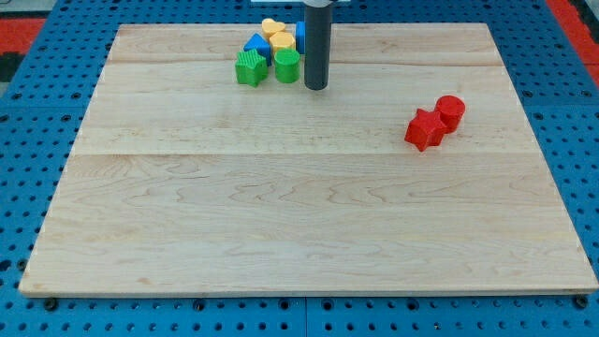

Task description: Move the red circle slightly to the right of the red star

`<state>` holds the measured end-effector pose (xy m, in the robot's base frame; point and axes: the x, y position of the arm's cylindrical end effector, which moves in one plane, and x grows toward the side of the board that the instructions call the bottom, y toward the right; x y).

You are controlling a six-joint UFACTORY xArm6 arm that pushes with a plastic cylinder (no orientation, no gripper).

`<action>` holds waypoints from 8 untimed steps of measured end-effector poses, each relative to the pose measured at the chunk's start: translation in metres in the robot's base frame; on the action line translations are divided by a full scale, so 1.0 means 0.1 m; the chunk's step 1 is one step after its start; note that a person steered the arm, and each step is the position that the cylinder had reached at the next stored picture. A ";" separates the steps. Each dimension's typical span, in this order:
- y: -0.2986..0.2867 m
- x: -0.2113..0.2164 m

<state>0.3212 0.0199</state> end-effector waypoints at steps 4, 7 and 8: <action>1.17 0.43; 1.93 0.35; 2.09 0.46</action>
<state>0.3676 0.2290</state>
